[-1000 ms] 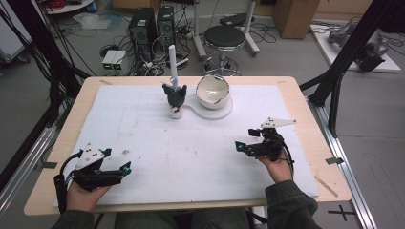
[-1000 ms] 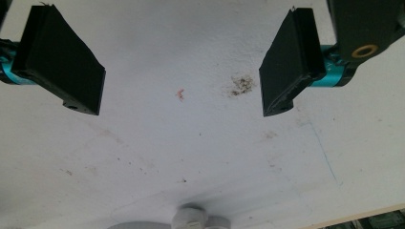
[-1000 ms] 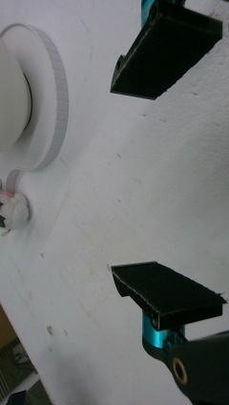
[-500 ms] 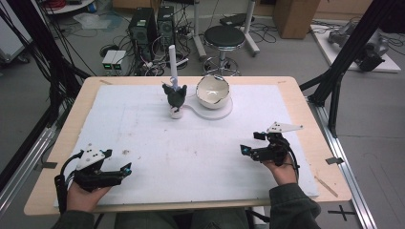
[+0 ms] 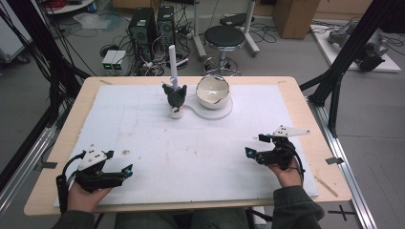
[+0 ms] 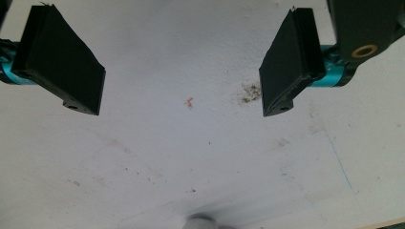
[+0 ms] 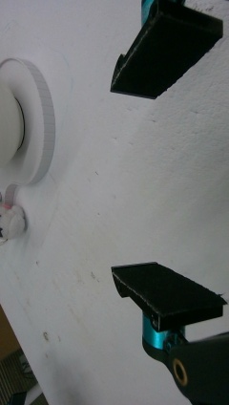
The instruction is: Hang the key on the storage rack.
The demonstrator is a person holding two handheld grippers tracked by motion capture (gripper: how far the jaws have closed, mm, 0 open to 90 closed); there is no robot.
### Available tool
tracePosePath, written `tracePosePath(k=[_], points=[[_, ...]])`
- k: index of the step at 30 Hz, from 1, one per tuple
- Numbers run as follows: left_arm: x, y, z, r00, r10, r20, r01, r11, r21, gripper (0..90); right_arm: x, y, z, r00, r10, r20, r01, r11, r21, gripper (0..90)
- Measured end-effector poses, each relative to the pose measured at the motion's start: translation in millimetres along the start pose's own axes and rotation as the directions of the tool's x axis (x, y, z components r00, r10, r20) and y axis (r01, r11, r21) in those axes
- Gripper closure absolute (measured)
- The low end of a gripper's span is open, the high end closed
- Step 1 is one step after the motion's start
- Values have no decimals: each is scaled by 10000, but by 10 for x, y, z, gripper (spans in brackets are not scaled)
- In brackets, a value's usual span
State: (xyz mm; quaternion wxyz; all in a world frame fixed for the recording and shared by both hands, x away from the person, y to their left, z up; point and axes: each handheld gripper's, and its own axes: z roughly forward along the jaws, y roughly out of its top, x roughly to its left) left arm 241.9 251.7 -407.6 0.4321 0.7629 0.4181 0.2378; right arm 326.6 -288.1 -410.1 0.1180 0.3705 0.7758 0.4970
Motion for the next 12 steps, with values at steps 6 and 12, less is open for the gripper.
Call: tracePosePath(k=[6,12], points=[[-7,1,6,10000,48,57,-49,10000,44,160,6,-39,-38,10000,-16,84,15,10000,83,114],[-21,7,32,9999,81,135,-81,10000,39,160,13,-56,-42,9999,-99,36,98,9998,145,114]])
